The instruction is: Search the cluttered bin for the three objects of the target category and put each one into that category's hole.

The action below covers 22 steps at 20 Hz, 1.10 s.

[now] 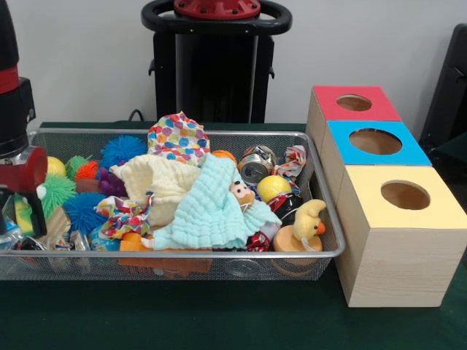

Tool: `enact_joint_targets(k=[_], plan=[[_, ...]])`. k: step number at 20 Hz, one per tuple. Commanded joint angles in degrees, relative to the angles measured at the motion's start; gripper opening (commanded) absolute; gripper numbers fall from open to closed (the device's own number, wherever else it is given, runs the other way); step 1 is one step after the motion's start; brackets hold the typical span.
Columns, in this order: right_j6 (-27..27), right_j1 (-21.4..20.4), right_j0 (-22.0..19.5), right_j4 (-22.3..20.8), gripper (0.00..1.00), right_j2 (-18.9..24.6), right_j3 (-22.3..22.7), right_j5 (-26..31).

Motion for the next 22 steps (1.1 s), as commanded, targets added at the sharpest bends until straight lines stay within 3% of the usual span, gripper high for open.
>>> enact_joint_targets(k=[1, 22], plan=[[-19.55, 2.27, -1.51, -4.45, 1.0, 3.6, 0.75, 3.94], [-20.42, 4.57, -3.35, -5.32, 1.0, 4.33, 1.2, 1.7]])
